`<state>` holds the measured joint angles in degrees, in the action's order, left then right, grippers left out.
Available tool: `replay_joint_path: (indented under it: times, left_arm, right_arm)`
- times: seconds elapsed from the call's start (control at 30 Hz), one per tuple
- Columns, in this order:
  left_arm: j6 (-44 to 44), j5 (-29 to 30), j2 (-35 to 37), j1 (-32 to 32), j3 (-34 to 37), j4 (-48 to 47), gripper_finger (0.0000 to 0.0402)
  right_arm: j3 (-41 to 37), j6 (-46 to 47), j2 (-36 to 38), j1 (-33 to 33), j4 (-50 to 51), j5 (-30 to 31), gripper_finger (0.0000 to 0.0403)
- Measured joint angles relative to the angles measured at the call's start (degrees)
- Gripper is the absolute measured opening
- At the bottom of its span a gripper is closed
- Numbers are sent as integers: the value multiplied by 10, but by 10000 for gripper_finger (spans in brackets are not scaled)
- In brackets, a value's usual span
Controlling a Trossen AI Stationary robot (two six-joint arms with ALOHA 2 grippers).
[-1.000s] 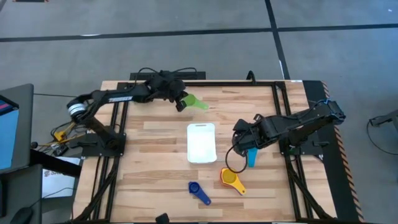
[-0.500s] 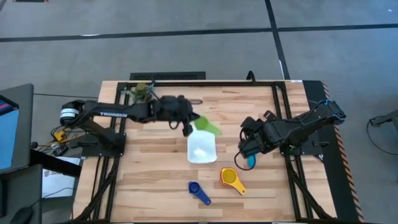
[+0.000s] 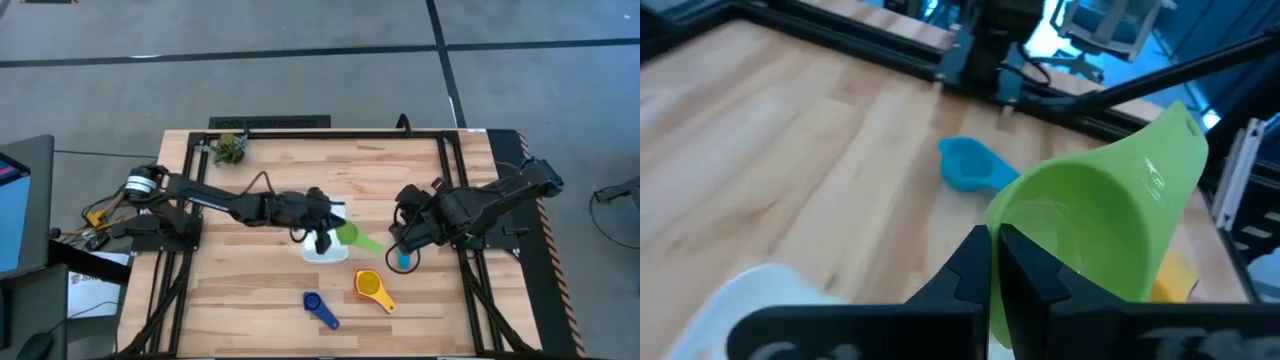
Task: Nest measuring cups in basket
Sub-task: Stack the green measuring cup on top of the yellow measuring cup
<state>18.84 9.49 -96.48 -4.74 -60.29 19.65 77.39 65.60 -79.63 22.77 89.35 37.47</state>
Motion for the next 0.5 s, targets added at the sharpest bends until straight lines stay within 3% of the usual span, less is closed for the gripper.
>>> replay_joint_path:
  times: [0.5]
  left_arm:
    - [1, -42, -154, -67, -169, -27, 0]
  right_arm:
    - [0, 79, 16, 56, -1, 0, 107]
